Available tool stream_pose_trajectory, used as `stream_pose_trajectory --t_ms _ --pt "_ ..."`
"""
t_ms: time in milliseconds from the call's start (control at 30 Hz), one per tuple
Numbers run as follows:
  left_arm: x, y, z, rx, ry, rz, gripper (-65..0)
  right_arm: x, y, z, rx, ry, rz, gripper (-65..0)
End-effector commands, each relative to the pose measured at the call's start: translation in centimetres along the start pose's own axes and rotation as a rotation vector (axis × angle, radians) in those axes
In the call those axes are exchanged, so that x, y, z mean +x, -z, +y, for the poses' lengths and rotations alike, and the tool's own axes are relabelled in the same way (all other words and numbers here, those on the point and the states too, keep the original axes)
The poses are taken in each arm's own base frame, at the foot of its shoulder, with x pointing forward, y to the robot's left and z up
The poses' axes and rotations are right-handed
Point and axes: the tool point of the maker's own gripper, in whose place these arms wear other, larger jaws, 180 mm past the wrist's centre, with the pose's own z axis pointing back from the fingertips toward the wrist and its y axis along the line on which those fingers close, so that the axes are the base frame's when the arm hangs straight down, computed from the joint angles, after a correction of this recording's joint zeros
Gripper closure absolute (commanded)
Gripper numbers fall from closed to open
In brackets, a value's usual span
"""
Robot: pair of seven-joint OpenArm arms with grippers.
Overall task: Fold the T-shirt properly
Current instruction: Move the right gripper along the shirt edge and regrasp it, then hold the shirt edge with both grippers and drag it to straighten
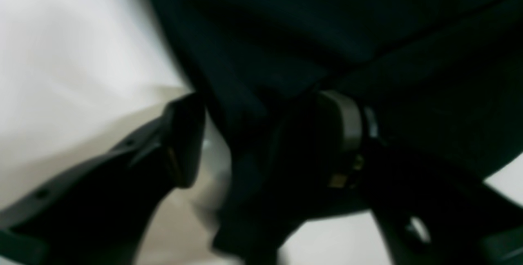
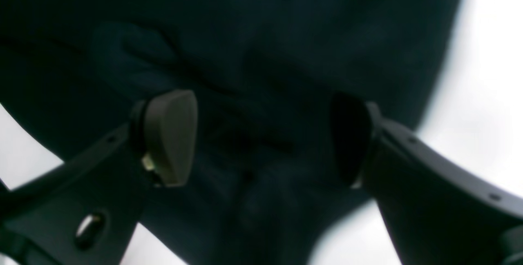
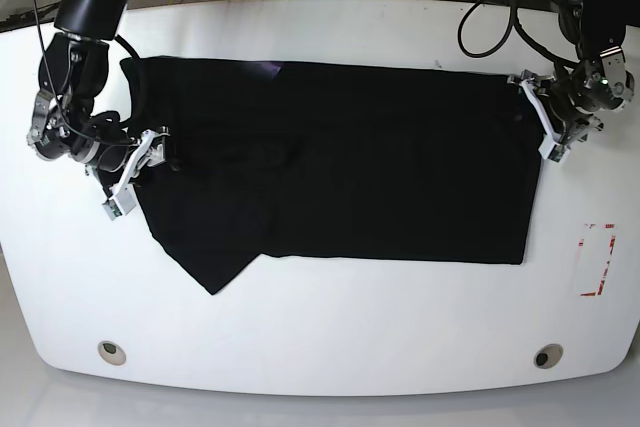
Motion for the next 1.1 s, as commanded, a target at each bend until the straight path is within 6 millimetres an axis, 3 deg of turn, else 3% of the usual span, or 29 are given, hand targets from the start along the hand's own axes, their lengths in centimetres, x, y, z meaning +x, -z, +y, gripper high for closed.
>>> stream_pose_trajectory --t_ms 0,133,267,433,567,667,800,1067 --pt "3.5 -2.0 1.6 0.042 0.011 -0.096 -45.4 1.4 -2.7 -0.6 -0.064 -0.063 -0.045 -46.0" --pt "4.9 -4.3 3.3 0.093 -0.02 -0.138 -48.2 -0.5 -5.6 -0.9 -0.148 -0.079 -0.027 -44.4" --pt "5.8 -5.5 3.7 0.098 -0.039 -0.184 -48.3 -3.2 -7.7 -0.8 -0.199 -0.075 0.011 -44.2" --pt "5.0 -5.5 4.0 0.112 -0.034 -0.157 -47.8 -7.3 -8.1 -0.2 -0.198 -0.006 0.074 -44.2" --pt "3.4 -5.4 4.0 0.133 -0.024 -0.105 -47.8 -9.6 -7.8 0.7 -0.18 0.046 0.102 -44.2" --pt "2.8 -5.2 4.2 0.141 -0.026 -0.083 -47.8 -10.0 -7.3 1.1 -0.171 0.061 0.097 -44.2" --pt "2.1 -4.1 3.3 0.11 -0.06 -0.072 -47.8 -11.7 -6.6 0.3 -0.215 0.089 0.144 -44.2" --pt "2.3 -2.0 1.7 0.042 -0.079 -0.116 -47.6 -12.9 -4.5 -0.4 -0.231 0.119 0.208 -42.3"
